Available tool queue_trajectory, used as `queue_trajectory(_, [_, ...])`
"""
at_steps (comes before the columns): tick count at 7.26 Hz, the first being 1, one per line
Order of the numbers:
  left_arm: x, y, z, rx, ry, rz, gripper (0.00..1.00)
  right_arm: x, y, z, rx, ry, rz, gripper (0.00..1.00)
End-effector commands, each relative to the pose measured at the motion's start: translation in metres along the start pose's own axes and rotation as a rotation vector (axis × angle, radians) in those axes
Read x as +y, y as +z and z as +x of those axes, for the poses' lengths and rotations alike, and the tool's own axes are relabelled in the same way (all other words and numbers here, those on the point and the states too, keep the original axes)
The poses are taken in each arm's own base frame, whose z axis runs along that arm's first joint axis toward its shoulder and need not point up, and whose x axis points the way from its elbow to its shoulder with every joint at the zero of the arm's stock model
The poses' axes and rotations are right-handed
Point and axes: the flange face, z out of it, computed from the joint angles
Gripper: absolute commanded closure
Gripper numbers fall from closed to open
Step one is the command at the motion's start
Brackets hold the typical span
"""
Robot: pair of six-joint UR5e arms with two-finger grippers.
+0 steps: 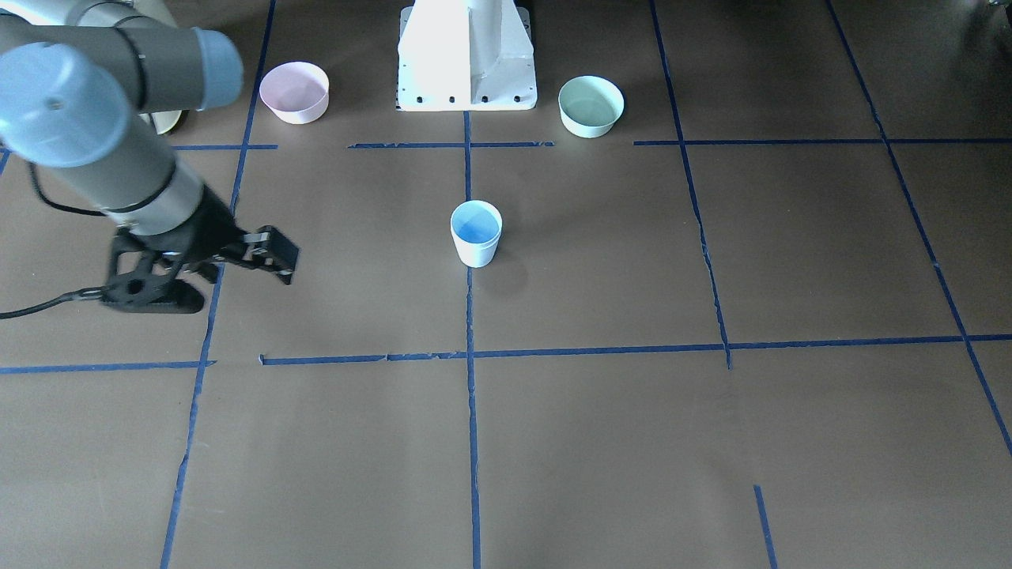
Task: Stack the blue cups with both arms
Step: 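Lower the held cup into the center cup and open the right gripper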
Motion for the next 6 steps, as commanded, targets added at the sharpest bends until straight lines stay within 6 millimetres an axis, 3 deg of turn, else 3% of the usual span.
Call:
queue_trajectory(1, [0.0, 0.001, -0.001, -0.007, 0.049, 0.039, 0.0, -0.003, -0.024, 0.182, 0.049, -0.166, 0.008, 0.0])
queue_trajectory(2, [0.008, 0.005, -0.004, -0.008, 0.07, 0.048, 0.0, 0.014, -0.031, 0.254, 0.022, -0.233, -0.015, 0.0])
queue_trajectory(3, [0.033, 0.022, -0.019, -0.004, 0.033, 0.014, 0.0, 0.037, -0.044, 0.334, 0.016, -0.257, -0.008, 0.0])
queue_trajectory(4, [0.038, 0.023, -0.022, -0.006, 0.021, 0.008, 0.0, 0.063, -0.054, 0.393, 0.025, -0.248, 0.0, 0.0])
queue_trajectory(5, [0.042, 0.024, -0.023, -0.007, 0.017, 0.003, 0.0, 0.112, -0.037, 0.456, 0.034, -0.215, -0.038, 0.0])
queue_trajectory(6, [0.044, 0.027, -0.025, -0.002, 0.012, 0.001, 0.0, 0.138, -0.035, 0.485, 0.039, -0.163, -0.043, 0.0])
